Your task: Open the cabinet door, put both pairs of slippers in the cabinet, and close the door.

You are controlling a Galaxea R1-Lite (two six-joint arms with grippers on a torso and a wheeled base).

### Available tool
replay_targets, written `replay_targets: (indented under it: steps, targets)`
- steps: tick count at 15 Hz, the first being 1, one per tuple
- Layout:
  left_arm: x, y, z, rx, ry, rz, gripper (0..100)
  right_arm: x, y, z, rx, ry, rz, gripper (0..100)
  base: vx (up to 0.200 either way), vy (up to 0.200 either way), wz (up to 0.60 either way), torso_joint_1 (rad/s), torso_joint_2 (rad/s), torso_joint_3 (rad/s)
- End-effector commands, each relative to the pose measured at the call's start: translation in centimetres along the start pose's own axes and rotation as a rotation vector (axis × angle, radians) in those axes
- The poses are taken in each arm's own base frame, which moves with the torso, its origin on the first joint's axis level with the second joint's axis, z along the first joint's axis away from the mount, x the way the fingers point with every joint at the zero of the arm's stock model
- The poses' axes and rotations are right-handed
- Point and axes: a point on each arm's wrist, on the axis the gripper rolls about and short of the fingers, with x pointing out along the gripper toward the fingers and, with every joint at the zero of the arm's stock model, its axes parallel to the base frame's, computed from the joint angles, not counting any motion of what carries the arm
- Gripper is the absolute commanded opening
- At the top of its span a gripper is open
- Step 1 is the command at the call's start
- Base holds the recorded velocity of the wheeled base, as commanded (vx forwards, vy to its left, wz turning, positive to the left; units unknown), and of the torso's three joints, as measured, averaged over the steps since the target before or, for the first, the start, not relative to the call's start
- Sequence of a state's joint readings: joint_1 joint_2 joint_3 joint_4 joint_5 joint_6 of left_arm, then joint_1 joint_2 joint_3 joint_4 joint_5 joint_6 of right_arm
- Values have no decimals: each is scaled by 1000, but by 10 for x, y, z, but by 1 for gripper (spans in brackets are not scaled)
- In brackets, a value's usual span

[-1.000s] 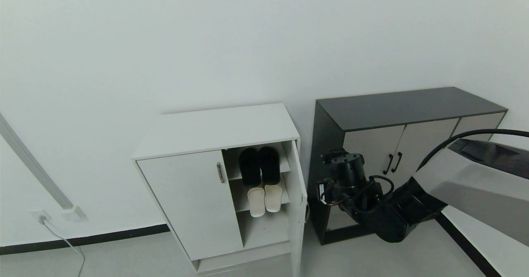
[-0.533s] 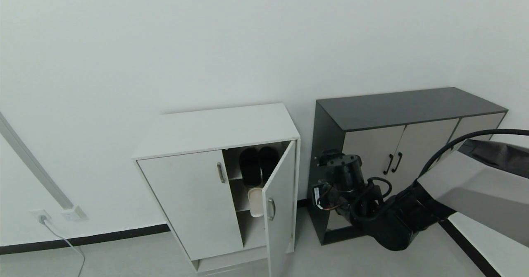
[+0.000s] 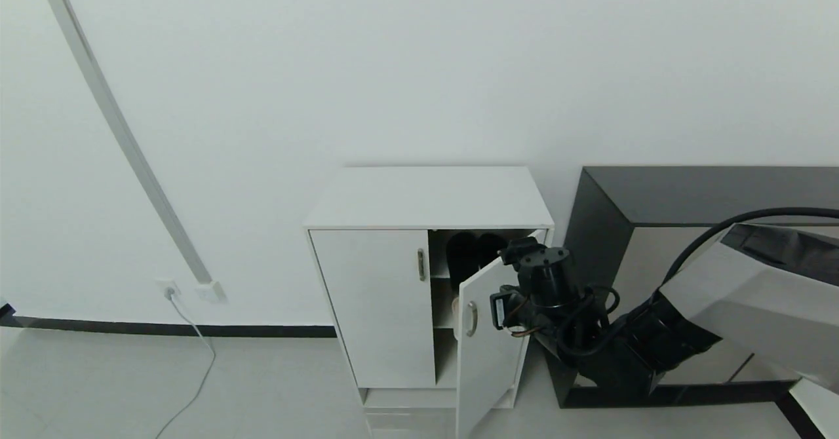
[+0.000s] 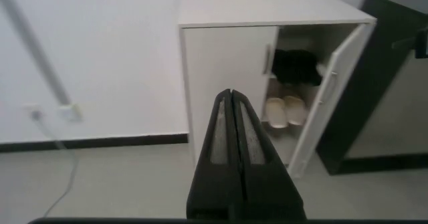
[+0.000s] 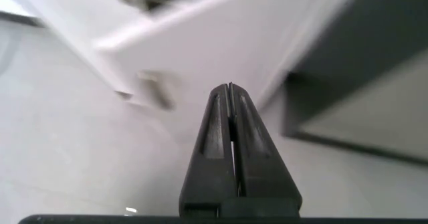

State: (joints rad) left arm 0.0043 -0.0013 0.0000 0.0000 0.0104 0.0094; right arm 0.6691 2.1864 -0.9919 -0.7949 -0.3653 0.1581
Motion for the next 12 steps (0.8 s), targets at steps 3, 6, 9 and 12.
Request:
replay_targets:
  steps: [3, 6, 9, 12]
  targets:
    - [0, 0, 0, 0, 1, 1, 0, -5, -5, -5, -6, -14, 1, 0, 0, 0, 0, 0, 0, 0]
    - [0, 0, 0, 0, 1, -1, 0, -29, -13, -24, -54, 17, 92, 0, 0, 0, 0, 0, 0, 0]
    - [0, 0, 0, 1, 3, -1, 0, -33, -21, -40, -59, 58, 133, 0, 200, 0, 0, -1, 1, 1]
    - [0, 0, 0, 3, 3, -1, 0, -32, -23, -49, -60, 67, 129, 0, 200, 0, 0, -4, -2, 5]
